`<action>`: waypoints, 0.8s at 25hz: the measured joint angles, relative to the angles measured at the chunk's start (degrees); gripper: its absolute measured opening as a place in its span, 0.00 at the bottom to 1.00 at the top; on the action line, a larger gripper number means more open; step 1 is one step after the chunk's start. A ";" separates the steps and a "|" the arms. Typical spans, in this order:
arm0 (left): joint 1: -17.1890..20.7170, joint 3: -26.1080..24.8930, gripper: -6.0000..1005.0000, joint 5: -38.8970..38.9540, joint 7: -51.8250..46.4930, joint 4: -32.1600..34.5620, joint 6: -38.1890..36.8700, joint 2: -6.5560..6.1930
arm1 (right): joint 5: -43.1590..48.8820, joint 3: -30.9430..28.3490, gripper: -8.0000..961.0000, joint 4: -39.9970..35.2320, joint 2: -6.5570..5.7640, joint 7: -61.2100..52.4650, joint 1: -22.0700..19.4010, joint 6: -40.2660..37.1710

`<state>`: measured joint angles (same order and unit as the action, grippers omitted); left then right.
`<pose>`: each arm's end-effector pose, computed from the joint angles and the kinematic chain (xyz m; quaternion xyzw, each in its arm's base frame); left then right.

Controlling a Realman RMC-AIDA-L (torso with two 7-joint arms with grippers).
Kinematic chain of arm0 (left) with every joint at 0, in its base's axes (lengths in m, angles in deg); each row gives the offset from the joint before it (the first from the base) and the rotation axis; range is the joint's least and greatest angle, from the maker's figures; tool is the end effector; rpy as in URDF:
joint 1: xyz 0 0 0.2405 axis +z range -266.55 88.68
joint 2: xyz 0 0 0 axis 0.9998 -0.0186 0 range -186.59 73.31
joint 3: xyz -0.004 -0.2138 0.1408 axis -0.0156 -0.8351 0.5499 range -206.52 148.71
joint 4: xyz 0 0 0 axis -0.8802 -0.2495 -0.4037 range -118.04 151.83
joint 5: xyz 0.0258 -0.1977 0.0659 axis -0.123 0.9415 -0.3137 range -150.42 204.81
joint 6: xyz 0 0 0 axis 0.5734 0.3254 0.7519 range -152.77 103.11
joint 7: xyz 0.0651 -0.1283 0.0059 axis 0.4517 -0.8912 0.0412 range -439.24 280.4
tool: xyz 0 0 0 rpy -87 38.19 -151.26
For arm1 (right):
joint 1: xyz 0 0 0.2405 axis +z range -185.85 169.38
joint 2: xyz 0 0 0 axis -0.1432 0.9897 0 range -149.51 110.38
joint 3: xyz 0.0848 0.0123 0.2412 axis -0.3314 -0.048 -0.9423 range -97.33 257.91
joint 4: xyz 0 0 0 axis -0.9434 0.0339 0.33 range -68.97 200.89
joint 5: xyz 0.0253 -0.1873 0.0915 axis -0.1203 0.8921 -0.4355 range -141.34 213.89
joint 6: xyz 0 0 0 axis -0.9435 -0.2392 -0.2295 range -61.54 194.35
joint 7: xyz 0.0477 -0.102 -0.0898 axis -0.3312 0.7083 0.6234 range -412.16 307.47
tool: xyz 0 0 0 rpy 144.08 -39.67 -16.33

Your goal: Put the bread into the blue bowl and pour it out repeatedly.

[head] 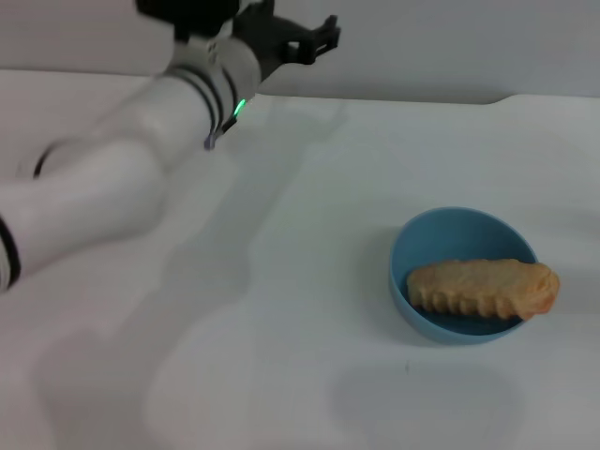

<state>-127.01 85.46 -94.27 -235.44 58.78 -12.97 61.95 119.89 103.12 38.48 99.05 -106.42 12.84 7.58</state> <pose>-0.1763 0.4359 -0.0709 -0.8029 -0.2744 -0.2022 0.4891 0.3885 0.3303 0.0744 -0.7114 0.3278 0.2608 0.5643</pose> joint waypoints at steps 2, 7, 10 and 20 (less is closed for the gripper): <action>1.74 3.83 0.85 0.04 -2.70 -1.35 7.27 0.11 | -11.52 -2.12 0.58 6.30 0.11 9.52 -0.17 -0.61; 2.92 8.79 0.86 1.98 -8.76 -5.23 12.98 0.32 | -22.96 -2.51 0.58 13.45 0.16 22.89 -0.53 -3.75; 3.29 11.70 0.86 3.99 -8.81 -6.15 15.68 0.36 | -26.40 -2.57 0.58 16.12 0.20 26.85 -0.61 -6.23; 5.15 14.26 0.86 4.56 -8.88 -6.81 18.54 0.41 | -29.43 -4.61 0.58 19.13 0.19 27.40 0.39 -5.35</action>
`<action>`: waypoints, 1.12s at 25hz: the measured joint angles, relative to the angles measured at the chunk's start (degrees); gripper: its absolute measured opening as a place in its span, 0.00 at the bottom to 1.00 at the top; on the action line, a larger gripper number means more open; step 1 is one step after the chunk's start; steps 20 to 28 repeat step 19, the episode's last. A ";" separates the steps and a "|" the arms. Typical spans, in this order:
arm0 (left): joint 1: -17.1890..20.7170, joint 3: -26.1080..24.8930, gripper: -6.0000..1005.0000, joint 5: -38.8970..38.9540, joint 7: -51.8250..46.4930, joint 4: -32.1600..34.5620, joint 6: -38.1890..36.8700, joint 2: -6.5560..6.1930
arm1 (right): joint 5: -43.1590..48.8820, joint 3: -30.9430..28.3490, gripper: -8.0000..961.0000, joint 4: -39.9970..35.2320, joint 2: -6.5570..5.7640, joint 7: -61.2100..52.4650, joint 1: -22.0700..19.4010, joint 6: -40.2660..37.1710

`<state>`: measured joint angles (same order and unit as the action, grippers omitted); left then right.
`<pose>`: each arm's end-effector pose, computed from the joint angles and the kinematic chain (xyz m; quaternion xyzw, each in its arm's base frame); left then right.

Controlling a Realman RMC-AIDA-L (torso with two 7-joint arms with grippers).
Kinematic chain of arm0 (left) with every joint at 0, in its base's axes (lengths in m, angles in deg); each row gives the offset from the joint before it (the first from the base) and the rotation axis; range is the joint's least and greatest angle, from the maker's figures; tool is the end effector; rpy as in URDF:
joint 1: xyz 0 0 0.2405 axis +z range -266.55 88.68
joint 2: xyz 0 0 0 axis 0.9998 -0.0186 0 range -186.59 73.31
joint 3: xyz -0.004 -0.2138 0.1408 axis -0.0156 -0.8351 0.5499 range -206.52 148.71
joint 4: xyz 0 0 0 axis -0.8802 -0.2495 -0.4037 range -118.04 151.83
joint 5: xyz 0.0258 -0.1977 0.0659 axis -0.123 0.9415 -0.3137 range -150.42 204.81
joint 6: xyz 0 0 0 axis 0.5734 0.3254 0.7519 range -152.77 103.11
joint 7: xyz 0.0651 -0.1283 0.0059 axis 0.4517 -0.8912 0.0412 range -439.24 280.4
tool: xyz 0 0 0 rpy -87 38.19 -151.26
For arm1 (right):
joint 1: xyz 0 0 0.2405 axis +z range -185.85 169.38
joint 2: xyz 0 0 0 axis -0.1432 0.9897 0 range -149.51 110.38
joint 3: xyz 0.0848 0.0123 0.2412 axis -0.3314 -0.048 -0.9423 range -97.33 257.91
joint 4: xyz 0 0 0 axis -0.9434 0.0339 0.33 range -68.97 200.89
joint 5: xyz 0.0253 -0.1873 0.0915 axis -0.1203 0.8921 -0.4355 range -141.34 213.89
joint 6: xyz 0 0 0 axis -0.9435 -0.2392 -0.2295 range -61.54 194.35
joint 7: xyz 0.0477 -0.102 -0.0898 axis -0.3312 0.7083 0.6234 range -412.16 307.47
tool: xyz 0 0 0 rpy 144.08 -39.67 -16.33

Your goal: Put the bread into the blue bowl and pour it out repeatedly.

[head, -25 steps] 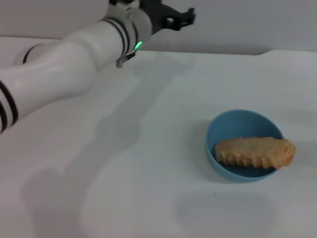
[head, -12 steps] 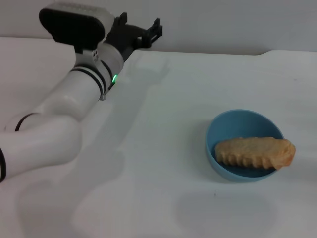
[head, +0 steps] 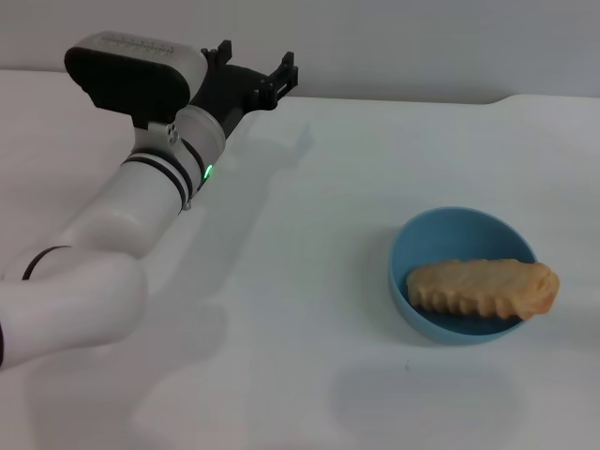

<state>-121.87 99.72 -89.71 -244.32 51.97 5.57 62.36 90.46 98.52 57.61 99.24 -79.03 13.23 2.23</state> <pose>-0.2246 0.3978 -0.0821 -0.7638 -0.2968 -0.2367 0.5219 0.4042 0.3048 0.0591 -0.5749 0.3343 0.2982 0.6847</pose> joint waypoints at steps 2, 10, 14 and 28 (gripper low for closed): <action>0.29 0.01 0.86 0.08 -0.01 -0.02 0.00 0.00 | -0.06 -0.14 0.58 0.17 0.03 0.02 0.04 -0.20; 0.00 0.04 0.86 0.47 -0.04 -1.57 -0.02 -0.07 | -0.24 -0.06 0.58 1.46 0.13 0.10 1.14 -0.49; 0.10 0.09 0.86 0.47 -0.06 -1.59 -0.04 -0.04 | -0.33 -0.20 0.58 2.28 0.13 0.13 1.66 -0.50; 0.04 2.15 0.86 0.46 -0.07 -1.59 0.34 0.00 | -0.36 -0.20 0.58 2.64 0.11 0.22 1.75 -0.15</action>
